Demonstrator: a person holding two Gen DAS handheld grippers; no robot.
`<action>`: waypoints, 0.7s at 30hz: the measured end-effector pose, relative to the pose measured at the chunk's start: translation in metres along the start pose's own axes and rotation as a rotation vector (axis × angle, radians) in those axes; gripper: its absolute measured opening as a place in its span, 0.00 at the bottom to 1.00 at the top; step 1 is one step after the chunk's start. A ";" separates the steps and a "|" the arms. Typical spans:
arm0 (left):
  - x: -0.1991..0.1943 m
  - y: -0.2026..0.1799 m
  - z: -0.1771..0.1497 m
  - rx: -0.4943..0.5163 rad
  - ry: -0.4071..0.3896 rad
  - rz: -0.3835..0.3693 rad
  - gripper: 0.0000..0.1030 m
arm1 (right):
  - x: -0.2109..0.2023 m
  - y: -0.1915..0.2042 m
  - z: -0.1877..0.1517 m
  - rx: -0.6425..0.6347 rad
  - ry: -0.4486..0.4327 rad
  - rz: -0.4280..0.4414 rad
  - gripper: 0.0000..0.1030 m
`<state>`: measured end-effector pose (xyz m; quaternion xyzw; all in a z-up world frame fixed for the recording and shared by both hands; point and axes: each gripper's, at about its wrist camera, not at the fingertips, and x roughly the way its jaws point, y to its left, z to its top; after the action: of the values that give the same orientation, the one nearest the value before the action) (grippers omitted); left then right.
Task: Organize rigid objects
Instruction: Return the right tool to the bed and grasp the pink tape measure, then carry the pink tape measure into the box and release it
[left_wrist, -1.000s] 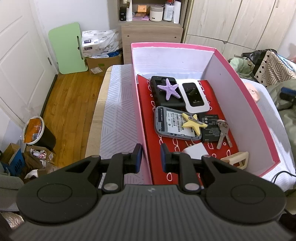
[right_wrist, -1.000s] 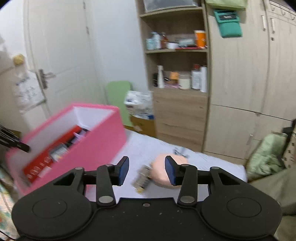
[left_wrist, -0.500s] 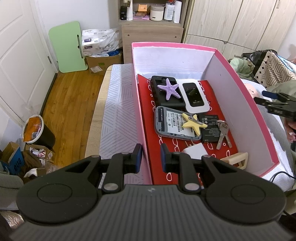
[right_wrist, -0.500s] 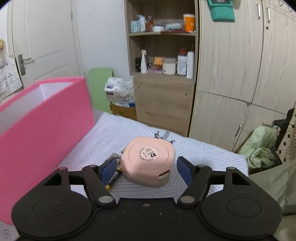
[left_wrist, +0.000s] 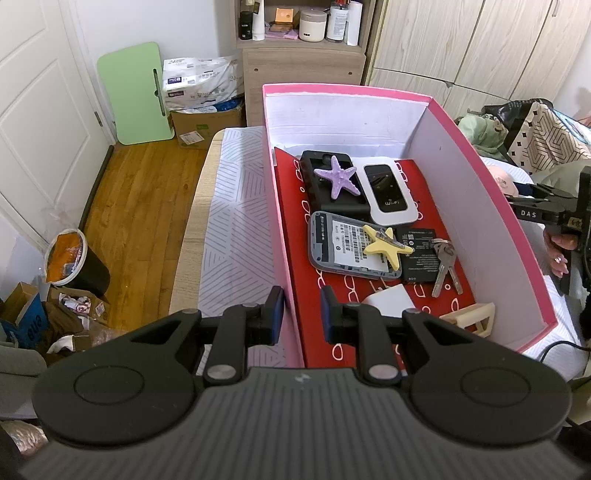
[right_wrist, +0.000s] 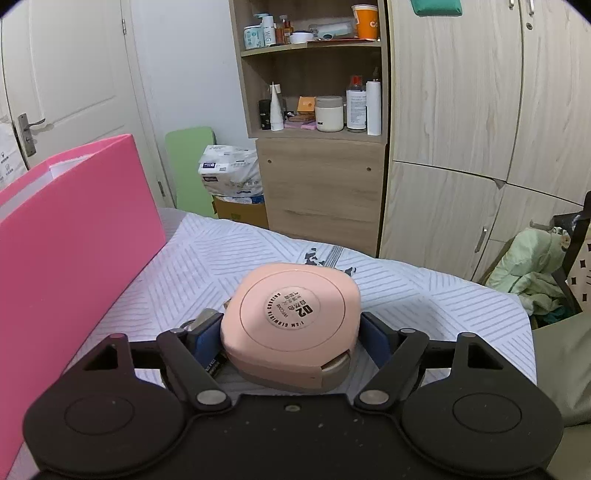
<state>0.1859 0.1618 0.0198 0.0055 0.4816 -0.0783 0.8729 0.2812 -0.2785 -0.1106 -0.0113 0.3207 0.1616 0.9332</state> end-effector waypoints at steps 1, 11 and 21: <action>0.000 0.000 0.000 0.000 -0.001 0.000 0.18 | -0.001 0.000 0.001 0.001 0.011 0.008 0.78; 0.000 0.002 0.000 -0.019 -0.005 -0.008 0.18 | -0.029 -0.018 -0.003 0.109 0.005 0.106 0.78; 0.000 0.002 0.000 -0.018 -0.004 -0.008 0.18 | -0.042 -0.038 -0.012 0.296 -0.006 0.239 0.78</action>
<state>0.1859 0.1636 0.0199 -0.0047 0.4805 -0.0776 0.8735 0.2550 -0.3281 -0.0978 0.1648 0.3370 0.2223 0.8999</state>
